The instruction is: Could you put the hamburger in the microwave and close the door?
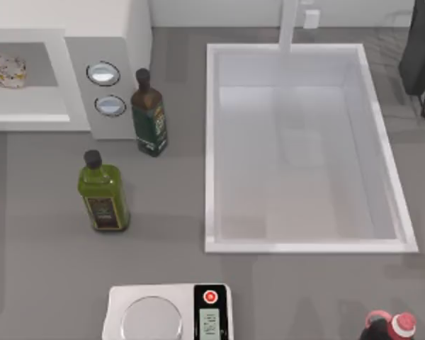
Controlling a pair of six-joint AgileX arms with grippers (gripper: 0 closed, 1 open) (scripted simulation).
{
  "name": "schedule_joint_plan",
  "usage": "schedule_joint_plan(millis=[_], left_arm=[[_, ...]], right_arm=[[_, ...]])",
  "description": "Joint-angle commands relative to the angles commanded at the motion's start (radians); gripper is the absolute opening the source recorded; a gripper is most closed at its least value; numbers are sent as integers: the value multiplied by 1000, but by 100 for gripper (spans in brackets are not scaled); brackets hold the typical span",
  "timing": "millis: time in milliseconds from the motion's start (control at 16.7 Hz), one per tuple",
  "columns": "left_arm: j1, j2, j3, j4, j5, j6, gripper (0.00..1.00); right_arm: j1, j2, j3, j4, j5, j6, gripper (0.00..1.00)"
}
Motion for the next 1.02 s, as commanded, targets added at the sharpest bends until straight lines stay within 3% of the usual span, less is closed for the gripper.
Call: schedule_joint_plan(millis=[300, 720, 1020], left_arm=[[-87, -178, -231, 88, -43, -98, 0], [-118, -214, -275, 108, -68, -136, 0], [-302, -386, -421, 157, -174, -304, 0]], right_arm=[[0, 0, 0, 0, 0, 0, 100], [0, 0, 0, 0, 0, 0, 100], [0, 0, 0, 0, 0, 0, 100]])
